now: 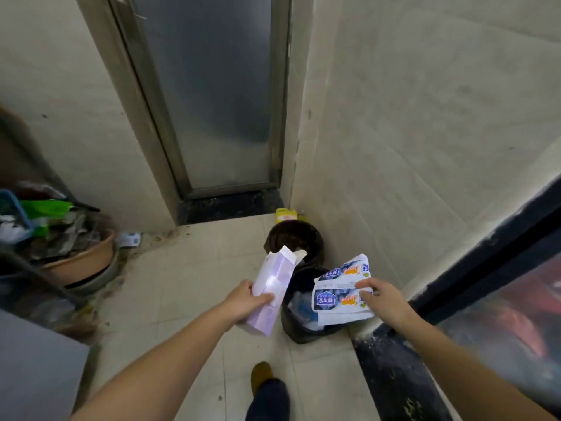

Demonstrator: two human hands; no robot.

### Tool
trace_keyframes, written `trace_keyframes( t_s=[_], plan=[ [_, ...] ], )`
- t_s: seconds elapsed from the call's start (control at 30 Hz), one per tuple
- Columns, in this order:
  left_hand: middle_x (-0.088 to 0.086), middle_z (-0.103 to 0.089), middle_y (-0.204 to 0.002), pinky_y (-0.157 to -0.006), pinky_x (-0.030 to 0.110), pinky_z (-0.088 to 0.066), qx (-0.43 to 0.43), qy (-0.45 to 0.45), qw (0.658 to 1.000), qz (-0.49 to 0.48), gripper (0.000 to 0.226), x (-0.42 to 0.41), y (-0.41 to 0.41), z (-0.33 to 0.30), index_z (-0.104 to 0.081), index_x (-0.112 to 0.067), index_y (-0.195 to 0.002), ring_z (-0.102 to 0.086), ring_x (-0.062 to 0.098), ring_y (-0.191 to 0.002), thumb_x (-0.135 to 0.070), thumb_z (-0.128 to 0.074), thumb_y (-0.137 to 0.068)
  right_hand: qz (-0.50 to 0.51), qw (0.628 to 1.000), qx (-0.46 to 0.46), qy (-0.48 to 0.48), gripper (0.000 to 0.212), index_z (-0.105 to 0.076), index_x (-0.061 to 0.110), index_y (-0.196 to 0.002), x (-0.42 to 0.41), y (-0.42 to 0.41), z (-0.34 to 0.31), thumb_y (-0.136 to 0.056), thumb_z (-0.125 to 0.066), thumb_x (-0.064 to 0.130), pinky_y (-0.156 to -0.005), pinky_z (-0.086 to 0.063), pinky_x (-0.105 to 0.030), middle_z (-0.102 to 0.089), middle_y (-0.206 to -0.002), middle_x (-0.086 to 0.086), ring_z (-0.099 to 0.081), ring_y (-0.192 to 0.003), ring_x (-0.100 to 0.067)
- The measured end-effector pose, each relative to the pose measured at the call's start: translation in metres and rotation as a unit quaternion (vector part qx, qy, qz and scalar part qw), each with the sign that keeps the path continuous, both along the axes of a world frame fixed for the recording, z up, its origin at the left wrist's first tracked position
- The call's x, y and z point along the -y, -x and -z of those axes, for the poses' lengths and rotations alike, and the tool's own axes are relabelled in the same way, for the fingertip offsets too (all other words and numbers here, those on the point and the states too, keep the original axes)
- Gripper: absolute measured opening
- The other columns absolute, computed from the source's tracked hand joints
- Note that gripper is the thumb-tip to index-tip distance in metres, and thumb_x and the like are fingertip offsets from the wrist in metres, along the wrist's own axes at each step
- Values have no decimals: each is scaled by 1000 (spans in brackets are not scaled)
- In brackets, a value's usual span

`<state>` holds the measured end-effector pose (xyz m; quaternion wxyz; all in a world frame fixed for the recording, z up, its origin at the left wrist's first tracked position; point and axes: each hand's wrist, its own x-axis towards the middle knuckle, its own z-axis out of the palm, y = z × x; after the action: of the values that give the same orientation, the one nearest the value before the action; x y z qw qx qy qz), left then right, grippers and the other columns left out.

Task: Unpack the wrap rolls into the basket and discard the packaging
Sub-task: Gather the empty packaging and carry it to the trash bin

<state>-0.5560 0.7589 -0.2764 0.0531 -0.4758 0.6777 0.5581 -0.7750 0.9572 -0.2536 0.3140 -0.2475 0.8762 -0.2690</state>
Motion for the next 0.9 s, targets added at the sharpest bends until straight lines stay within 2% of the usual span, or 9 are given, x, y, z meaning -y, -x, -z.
trace_keyframes(
  t_s=[0.13,0.23,0.33,0.43,0.5,0.57,0.7,0.8,0.9],
  plan=[
    [11,-54,-118,-70,35,-51,31,-92,994,-42,50,38,61,48,-35,-12,-117,-58,27,-100,-35,-63,-83,0,999,10,-54,26,-62,13,-116,45,51,45,-93,-50,13,-60,-41,-23,-67,-108,-14,-57,-80,-20],
    [9,-52,-115,-66,31,-48,40,-137,987,-69,50,58,107,82,-32,-11,-120,-56,23,-96,-31,-62,-85,-4,995,37,-96,32,-57,12,-124,72,80,85,-94,-48,16,-59,-39,-22,-67,-111,-15,-56,-78,-20],
    [3,-50,-108,-69,31,-46,38,-188,976,-106,55,67,151,122,-31,-12,-127,-53,19,-91,-29,-63,-86,-4,990,61,-128,36,-50,13,-132,91,99,131,-96,-46,17,-73,-40,-23,-58,-126,-17,-60,-98,-27],
    [7,-51,-123,-69,32,-49,60,-220,961,-156,61,71,188,181,-32,-15,-132,-54,24,-100,-30,-66,-84,3,984,96,-147,39,-45,11,-135,103,116,194,-97,-46,15,-79,-41,-25,-54,-130,-18,-57,-110,-30],
    [12,-51,-131,-80,38,-52,81,-203,959,-180,64,74,211,237,-34,-12,-134,-57,30,-108,-28,-68,-83,-4,980,119,-158,39,-43,11,-136,111,130,250,-97,-45,16,-84,-45,-29,-54,-129,-19,-57,-111,-31],
    [16,-52,-132,-84,37,-51,109,-174,961,-187,65,71,229,297,-35,-6,-133,-57,32,-111,-25,-69,-81,-25,976,138,-169,40,-42,10,-137,121,143,307,-97,-44,15,-94,-46,-36,-51,-132,-19,-54,-115,-32],
    [18,-50,-133,-91,40,-49,158,-168,959,-167,66,55,260,406,-33,-4,-134,-54,35,-115,-23,-69,-81,-48,959,185,-211,46,-35,7,-141,136,164,412,-97,-45,11,-108,-37,-37,-40,-142,-20,-43,-128,-35],
    [19,-45,-138,-100,45,-43,195,-185,950,-160,74,41,276,466,-27,-5,-138,-48,38,-122,-24,-69,-80,-53,945,207,-247,49,-31,8,-143,141,171,472,-97,-44,15,-108,-34,-38,-39,-145,-19,-41,-131,-36],
    [20,-45,-138,-99,44,-43,232,-213,935,-165,73,31,280,507,-26,-4,-139,-48,38,-123,-22,-66,-81,-48,930,228,-284,47,-32,9,-142,136,171,512,-97,-43,17,-106,-40,-40,-43,-141,-20,-45,-126,-37]
  ],
)
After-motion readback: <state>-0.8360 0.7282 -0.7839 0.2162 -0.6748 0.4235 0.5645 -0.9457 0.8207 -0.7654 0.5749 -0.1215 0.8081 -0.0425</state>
